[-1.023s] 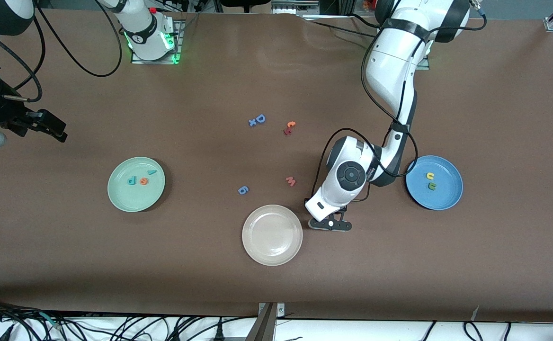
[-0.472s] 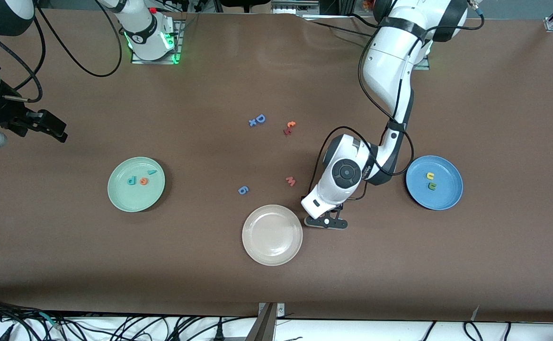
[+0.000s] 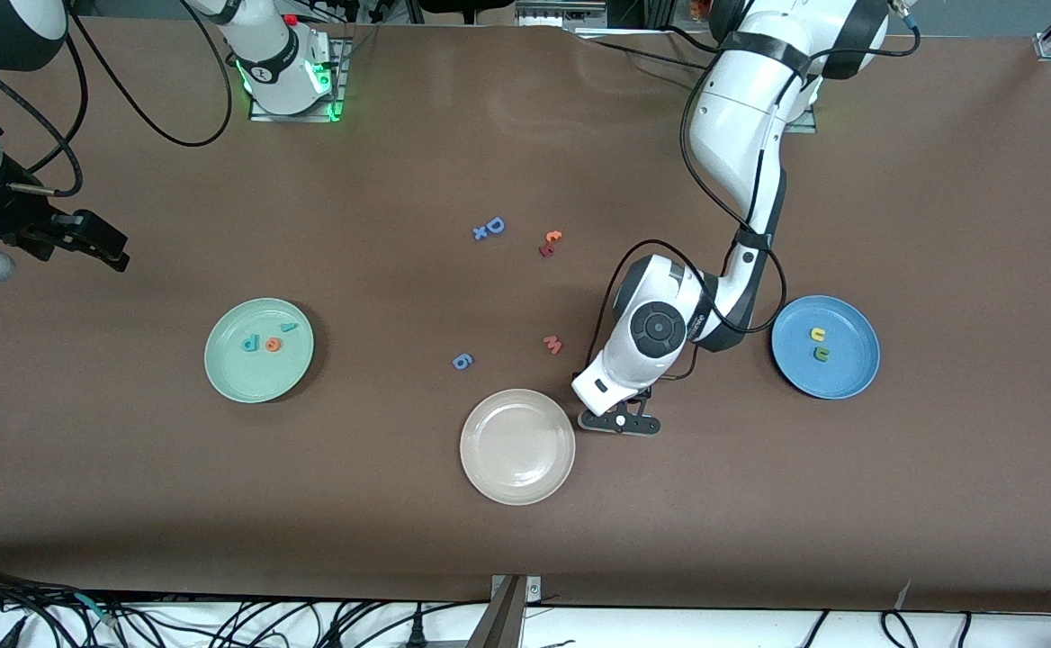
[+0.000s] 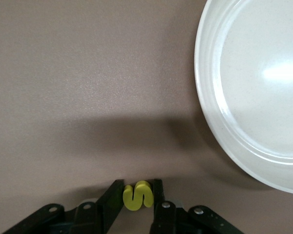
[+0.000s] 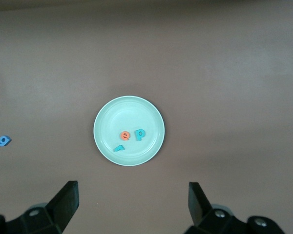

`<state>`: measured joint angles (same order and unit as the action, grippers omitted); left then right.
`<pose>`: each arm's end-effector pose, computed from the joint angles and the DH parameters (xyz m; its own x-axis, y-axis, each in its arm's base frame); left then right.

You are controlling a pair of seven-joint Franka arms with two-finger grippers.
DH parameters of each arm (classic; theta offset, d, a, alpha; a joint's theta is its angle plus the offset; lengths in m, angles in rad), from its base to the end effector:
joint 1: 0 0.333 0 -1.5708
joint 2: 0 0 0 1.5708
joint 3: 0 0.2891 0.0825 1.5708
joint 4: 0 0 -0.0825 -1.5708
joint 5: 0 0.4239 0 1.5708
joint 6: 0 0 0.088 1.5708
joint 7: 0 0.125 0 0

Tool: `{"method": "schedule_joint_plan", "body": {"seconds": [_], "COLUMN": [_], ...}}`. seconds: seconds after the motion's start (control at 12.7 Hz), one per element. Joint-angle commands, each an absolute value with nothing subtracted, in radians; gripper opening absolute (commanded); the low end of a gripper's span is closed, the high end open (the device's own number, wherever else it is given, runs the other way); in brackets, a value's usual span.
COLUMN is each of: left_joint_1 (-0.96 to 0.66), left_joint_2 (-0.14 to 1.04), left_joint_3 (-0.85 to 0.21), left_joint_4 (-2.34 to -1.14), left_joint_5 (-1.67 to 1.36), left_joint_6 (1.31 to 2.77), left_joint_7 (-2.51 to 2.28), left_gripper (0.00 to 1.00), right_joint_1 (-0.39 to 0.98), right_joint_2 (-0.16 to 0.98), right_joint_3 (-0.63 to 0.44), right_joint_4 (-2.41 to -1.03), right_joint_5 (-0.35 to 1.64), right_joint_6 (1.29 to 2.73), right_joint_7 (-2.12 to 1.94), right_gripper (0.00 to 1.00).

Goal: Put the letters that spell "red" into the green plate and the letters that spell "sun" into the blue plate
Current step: 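Lower the left gripper and grasp the yellow s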

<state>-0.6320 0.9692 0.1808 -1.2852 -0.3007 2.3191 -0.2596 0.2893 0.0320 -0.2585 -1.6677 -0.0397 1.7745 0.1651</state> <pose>0.6717 -0.3655 0.1138 0.9957 -0.0759 0.0529 -0.0811 -0.9913 0.1040 0.6194 0.0166 0.5293 0.9887 -0.1251 0.0823 -0.1283 -0.9911 0.0345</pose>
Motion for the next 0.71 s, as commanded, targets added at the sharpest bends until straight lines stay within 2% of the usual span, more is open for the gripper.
{"method": "schedule_joint_plan", "body": {"seconds": [0.0, 0.39, 0.63], "left_joint_1": [-0.646, -0.634, -0.632], "left_joint_2": [1.003, 0.999, 0.989], "left_joint_3": [0.190, 0.192, 0.202], "left_joint_4": [-1.272, -1.270, -1.261], "left_joint_5": [-0.298, -0.273, -0.272], "left_joint_6": [2.318, 2.306, 2.241], "left_joint_7": [-0.259, -0.258, -0.256], "left_gripper": [0.21, 0.17, 0.17], "right_joint_1": [0.284, 0.282, 0.282], "right_joint_2": [0.038, 0.038, 0.038], "right_joint_3": [-0.256, -0.256, -0.256], "right_joint_4": [-1.649, -1.647, -1.646], "right_joint_5": [-0.038, -0.038, -0.038], "right_joint_6": [1.761, 1.761, 1.761], "right_joint_7": [0.160, 0.158, 0.158], "right_gripper": [0.99, 0.99, 0.99]}}
